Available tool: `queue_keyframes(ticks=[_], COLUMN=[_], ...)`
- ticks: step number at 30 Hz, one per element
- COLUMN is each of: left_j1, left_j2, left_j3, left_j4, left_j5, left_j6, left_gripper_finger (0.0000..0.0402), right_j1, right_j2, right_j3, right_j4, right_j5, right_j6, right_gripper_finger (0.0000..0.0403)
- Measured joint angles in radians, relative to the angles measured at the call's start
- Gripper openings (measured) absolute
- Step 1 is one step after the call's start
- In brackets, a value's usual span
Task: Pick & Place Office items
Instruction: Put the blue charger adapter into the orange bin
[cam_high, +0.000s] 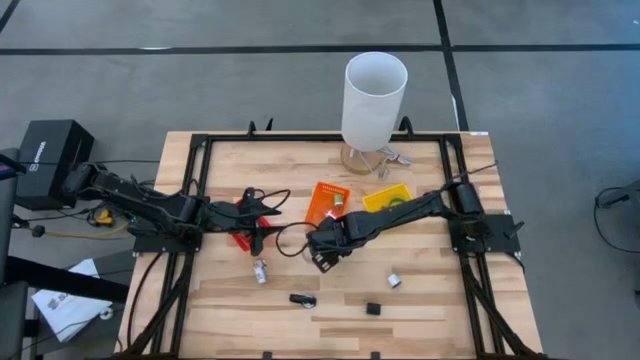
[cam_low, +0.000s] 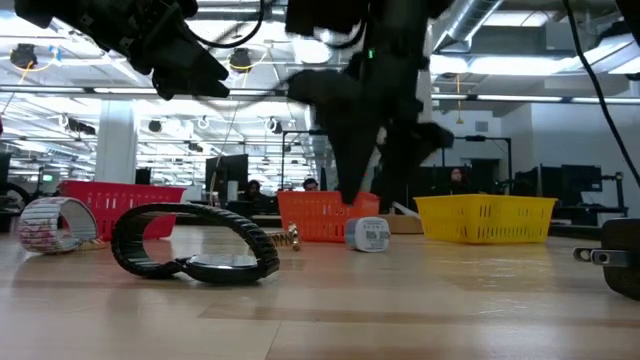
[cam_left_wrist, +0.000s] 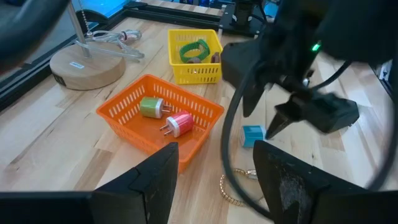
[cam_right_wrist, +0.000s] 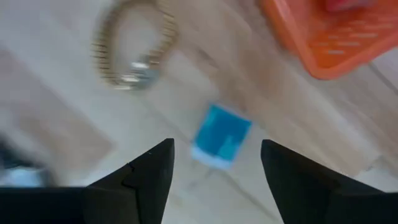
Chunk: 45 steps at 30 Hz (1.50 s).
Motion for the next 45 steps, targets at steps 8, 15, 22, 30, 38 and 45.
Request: queue_keyframes(ticks=[8,15,22,30,38,45], left_j1=[0.0,0.0,0.0,0.0,0.0,0.0], left_j2=[0.0,0.0,0.0,0.0,0.0,0.0], left_j3=[0.0,0.0,0.0,-0.001,-0.002,-0.002], left_j4=[0.0,-0.001,-0.001,0.0,0.0,0.0], left_j5=[0.0,0.0,0.0,0.0,0.0,0.0], left_j6=[0.0,0.0,0.0,0.0,0.0,0.0], left_gripper_finger=[0.0204,0.0204,0.0204,0.0204,0.0204,0.0204], right_j1=[-0.026,-0.037,-0.033,-0.032,-0.019,0.019], right_j2=[0.031,0.069,0.082,0.083,0.083,0.074], right_j3=[0.002,0.001,-0.001,0.002,0.005,0.136], right_j4=[0.031,0.043,0.068,0.082,0.08,0.026], right_j5=[-0.07,-0.074,-0.032,-0.029,-0.09,-0.063], right_j6=[-0.013,-0.001,-0.005,-0.053,-0.167,-0.467], right_gripper_finger=[0.0232,0.0232,0.0232,0.0209,0.0197,0.0197])
